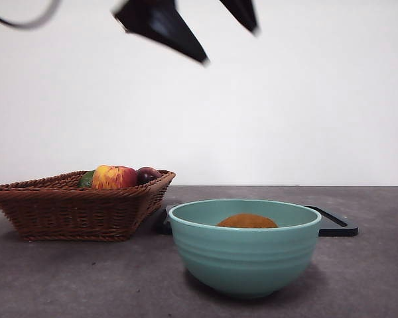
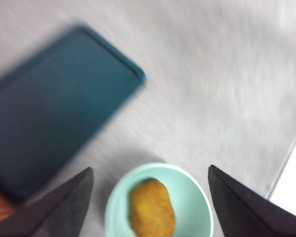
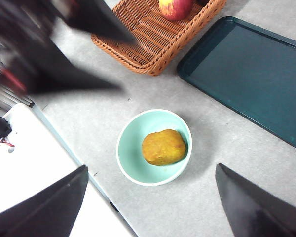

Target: Pick up the wifruite, put it on the bowl, pick up the plate, put it on desk

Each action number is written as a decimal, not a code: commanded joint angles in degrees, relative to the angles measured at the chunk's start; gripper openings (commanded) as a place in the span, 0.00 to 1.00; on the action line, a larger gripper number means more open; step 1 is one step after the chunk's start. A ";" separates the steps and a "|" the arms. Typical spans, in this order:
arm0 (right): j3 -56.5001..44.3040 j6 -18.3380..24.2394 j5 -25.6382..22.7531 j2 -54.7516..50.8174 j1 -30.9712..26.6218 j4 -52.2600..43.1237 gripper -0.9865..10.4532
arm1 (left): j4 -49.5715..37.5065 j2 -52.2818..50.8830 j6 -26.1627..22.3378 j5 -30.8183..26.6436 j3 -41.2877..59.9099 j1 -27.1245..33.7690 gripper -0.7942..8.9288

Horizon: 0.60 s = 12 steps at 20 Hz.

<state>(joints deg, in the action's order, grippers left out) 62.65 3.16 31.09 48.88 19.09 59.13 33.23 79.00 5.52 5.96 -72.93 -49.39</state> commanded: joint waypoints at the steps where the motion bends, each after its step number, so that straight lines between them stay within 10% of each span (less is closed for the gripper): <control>1: 1.11 -0.11 -0.13 0.46 0.28 -0.37 0.45 | 1.07 -4.15 1.44 0.02 -1.22 2.60 0.47; 12: 1.09 -0.13 -1.79 0.50 0.28 -0.35 0.45 | 3.63 -27.93 2.93 9.38 20.41 13.73 0.47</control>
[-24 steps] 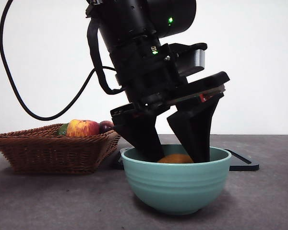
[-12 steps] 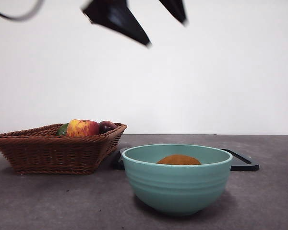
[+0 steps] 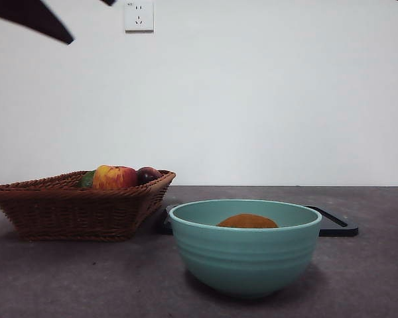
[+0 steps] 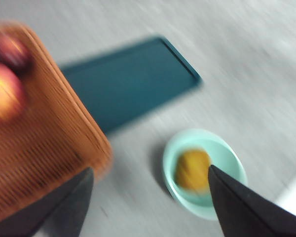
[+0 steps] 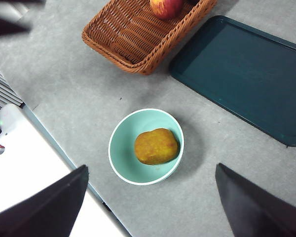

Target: Pick up the wifruite, put it on the bowl, pick up the plate, put it on desk

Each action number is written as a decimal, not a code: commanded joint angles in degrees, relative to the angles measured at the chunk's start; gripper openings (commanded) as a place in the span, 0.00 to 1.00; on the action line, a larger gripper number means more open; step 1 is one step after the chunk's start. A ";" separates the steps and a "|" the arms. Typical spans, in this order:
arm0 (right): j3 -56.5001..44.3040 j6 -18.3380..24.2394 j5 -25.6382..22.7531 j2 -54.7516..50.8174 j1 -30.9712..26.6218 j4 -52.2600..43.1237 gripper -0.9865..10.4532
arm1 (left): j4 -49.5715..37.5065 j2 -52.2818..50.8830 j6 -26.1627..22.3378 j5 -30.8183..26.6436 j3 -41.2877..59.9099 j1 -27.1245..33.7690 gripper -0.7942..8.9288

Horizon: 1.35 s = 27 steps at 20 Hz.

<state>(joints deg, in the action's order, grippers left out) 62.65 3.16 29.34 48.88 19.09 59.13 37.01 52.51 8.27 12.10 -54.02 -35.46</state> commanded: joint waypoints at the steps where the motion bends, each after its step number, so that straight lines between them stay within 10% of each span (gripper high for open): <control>1: 1.09 -0.13 -0.04 0.50 0.28 -0.35 0.45 | 0.24 -2.82 0.02 5.90 3.08 -0.20 0.47; 11: -4.42 -1.79 0.07 0.50 0.28 -0.04 0.45 | 5.51 -5.03 -3.48 16.83 5.07 -0.24 0.47; 18: -18.86 -15.21 0.13 0.63 3.54 -15.13 0.36 | 5.40 -5.03 -3.48 16.83 5.07 -0.24 0.47; 27: -23.71 -23.39 -15.87 12.66 15.80 -30.99 0.30 | 5.40 -5.03 -3.48 16.83 5.07 -0.24 0.47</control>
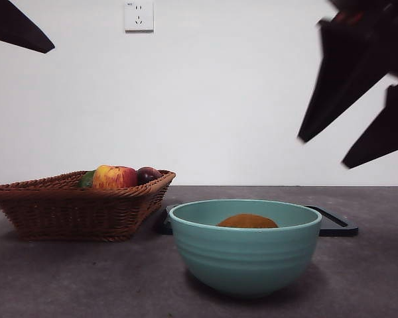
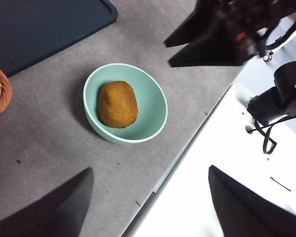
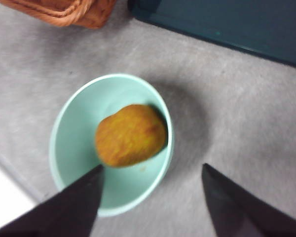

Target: Pick up the wifruite, put it on the bowl, pick up the plate, put it on desk

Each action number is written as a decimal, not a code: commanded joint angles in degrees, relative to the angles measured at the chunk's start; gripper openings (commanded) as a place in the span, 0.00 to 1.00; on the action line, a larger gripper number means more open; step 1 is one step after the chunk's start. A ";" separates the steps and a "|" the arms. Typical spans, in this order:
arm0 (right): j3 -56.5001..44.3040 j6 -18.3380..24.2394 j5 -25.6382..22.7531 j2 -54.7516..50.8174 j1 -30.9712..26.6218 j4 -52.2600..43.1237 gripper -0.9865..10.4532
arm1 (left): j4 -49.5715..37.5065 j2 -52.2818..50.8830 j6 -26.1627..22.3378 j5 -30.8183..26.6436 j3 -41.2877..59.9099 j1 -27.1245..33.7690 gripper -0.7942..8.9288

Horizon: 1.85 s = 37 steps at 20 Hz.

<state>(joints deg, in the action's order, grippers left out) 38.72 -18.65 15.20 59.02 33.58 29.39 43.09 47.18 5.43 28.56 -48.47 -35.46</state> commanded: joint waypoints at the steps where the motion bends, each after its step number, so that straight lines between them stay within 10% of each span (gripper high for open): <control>1: 0.22 -1.57 -2.89 4.37 2.05 -2.19 0.30 | -0.68 0.31 -0.66 0.37 -0.48 -0.24 0.47; 24: 5.46 -0.59 -6.16 16.17 4.63 -8.59 0.10 | -0.90 0.31 -0.70 0.37 -0.48 -0.24 0.47; 37: 25.33 5.81 -6.23 31.61 -9.22 -7.08 0.10 | -0.85 0.31 -0.72 0.35 -0.48 -0.24 0.47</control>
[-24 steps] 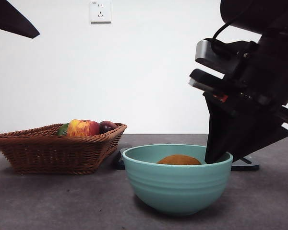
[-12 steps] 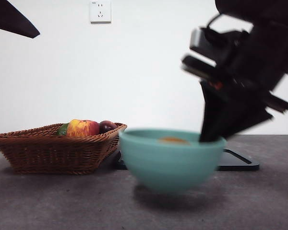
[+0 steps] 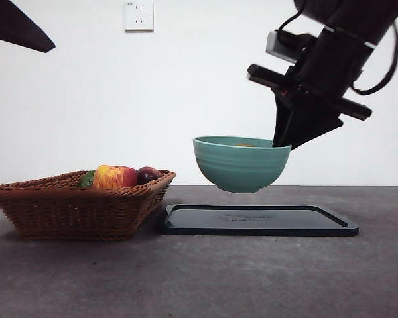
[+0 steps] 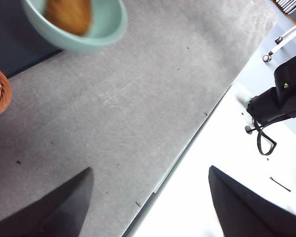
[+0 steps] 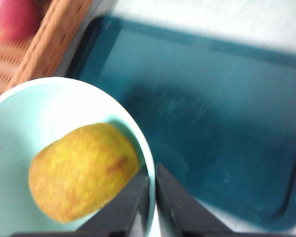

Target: Pick up the wifruite, put it on the bowl, pick up the plate, put it on desk

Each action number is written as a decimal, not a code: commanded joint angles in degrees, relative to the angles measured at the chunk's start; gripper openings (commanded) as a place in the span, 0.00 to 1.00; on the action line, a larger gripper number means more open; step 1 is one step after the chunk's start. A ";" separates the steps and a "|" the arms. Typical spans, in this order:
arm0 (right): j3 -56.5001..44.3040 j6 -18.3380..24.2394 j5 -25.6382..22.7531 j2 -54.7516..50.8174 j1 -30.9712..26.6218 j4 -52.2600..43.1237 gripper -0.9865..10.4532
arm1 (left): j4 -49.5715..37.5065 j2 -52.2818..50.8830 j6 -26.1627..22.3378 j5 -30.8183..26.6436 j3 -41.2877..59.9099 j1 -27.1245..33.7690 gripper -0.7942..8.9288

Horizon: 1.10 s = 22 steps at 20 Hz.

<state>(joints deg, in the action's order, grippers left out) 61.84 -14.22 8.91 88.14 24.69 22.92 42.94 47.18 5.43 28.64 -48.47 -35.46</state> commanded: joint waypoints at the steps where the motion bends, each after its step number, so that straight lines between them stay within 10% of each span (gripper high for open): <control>1: 3.98 1.62 0.07 4.90 -1.11 -0.87 0.10 | -0.68 0.31 -0.72 0.28 -0.48 -0.24 0.47; 22: 6.27 1.22 -0.85 8.28 -3.67 -3.96 0.24 | -0.52 0.31 -0.70 0.26 -0.48 -0.24 0.47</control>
<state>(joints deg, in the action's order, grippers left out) 66.72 -12.86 8.12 96.44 20.80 19.57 42.96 47.18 5.43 28.64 -48.47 -35.46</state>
